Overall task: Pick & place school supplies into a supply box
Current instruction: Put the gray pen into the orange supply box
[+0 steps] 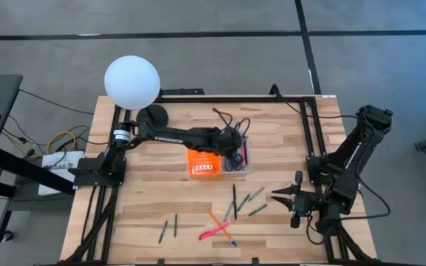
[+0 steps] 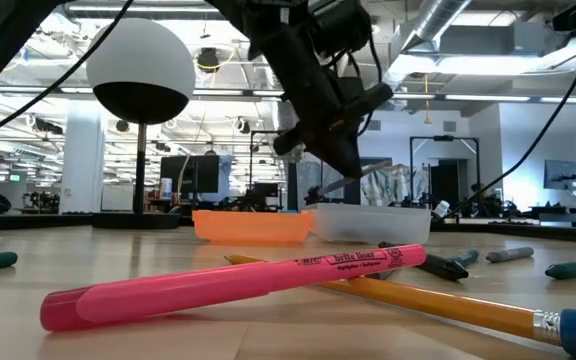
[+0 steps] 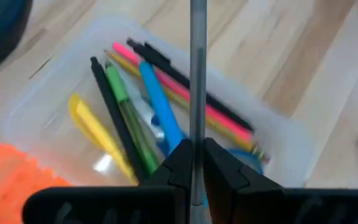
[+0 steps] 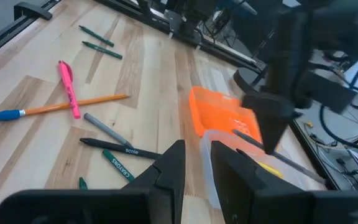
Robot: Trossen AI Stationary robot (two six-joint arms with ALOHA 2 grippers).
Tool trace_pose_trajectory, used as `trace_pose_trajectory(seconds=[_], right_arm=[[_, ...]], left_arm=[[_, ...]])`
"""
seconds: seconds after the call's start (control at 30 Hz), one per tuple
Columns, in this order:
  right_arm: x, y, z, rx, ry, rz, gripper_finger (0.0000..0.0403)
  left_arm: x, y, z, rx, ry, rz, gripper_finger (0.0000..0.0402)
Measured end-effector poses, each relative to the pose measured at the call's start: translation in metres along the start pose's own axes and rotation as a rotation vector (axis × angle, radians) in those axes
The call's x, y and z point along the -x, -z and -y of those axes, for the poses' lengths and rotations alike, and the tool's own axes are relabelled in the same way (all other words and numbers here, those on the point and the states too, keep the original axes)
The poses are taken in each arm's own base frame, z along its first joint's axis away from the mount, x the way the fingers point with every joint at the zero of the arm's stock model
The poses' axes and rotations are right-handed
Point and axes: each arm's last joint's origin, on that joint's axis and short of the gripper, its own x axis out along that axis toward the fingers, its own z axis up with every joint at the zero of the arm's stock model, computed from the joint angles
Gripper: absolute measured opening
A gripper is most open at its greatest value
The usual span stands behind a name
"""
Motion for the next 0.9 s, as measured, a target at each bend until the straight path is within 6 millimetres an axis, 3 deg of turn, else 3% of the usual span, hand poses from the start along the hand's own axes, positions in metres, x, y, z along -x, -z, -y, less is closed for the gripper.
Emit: trace_pose_trajectory(seconds=[0.23,0.6,0.9], right_arm=[[0.0,0.0,0.0,0.0,-0.015,-0.006,0.0071],[0.0,0.0,-0.001,-0.008,-0.022,-0.009,0.0071],[0.0,0.0,-0.001,-0.007,-0.022,-0.01,0.0071]], left_arm=[[-0.004,-0.013,-0.019,0.166,-0.006,0.026,0.0021],[-0.004,-0.008,-0.014,0.13,-0.032,0.039,0.0025],[-0.004,-0.007,-0.014,0.102,-0.047,0.037,0.0081]])
